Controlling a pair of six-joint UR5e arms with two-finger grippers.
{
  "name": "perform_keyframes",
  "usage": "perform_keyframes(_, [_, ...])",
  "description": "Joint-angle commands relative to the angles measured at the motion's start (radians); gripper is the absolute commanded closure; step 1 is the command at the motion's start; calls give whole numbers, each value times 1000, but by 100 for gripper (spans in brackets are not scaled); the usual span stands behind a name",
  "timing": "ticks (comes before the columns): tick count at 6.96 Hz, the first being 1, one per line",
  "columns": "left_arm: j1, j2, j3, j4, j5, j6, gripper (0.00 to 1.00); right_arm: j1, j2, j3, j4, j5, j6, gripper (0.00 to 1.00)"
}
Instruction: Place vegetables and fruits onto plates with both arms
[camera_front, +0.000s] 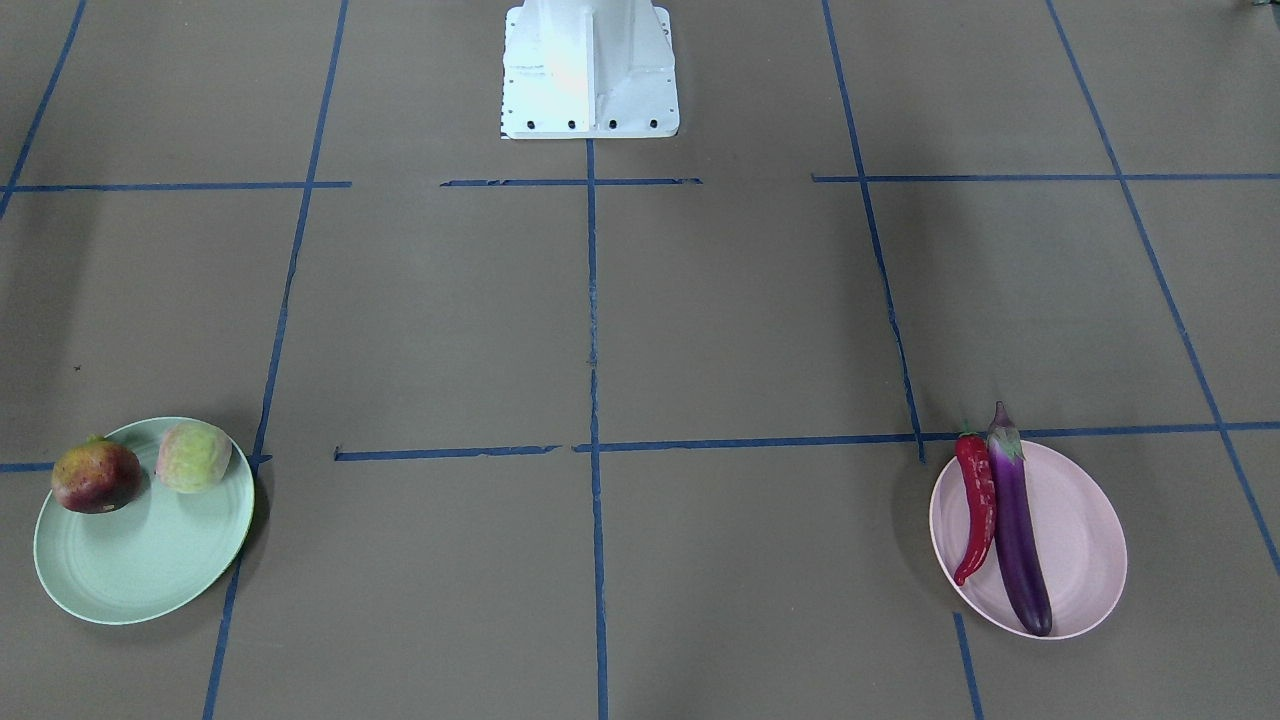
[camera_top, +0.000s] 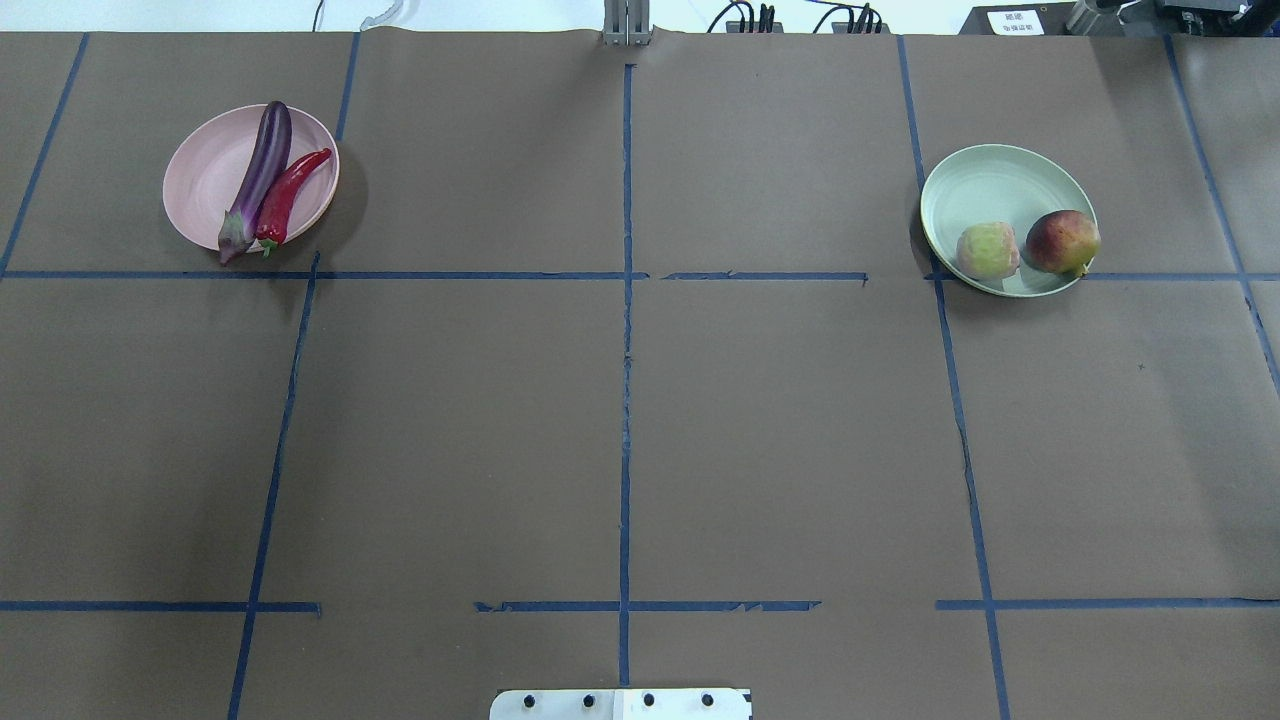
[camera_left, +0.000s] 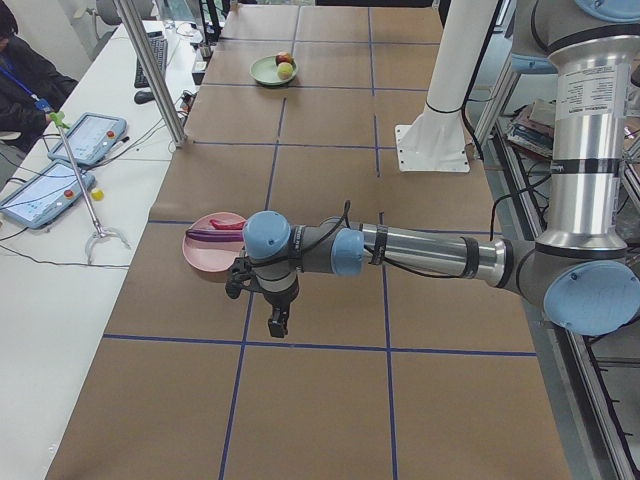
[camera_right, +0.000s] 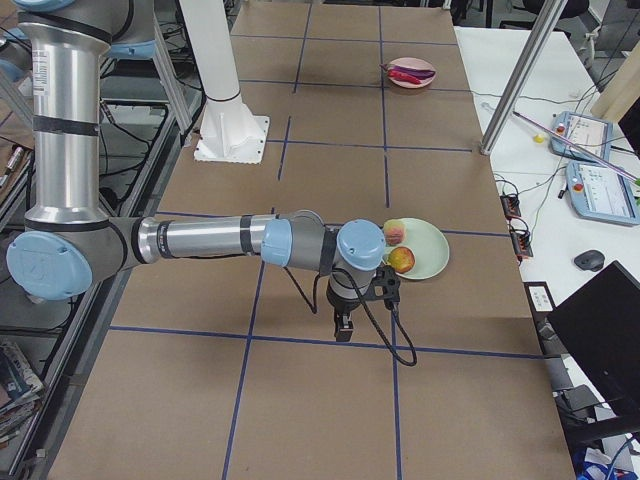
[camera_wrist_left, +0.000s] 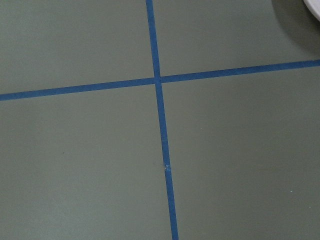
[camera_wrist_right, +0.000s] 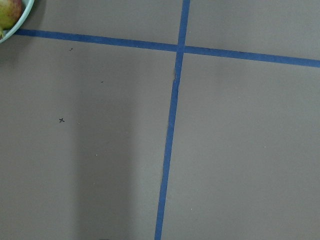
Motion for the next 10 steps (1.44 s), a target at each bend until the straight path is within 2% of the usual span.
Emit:
perform_keyframes(1, [-3,33,-2,4,6,-3,0,-1,0,-1,0,0,0,0])
perform_keyframes(10, [-3,31,-17,4,4,-3,0,-1,0,-2,2,0,-2,0])
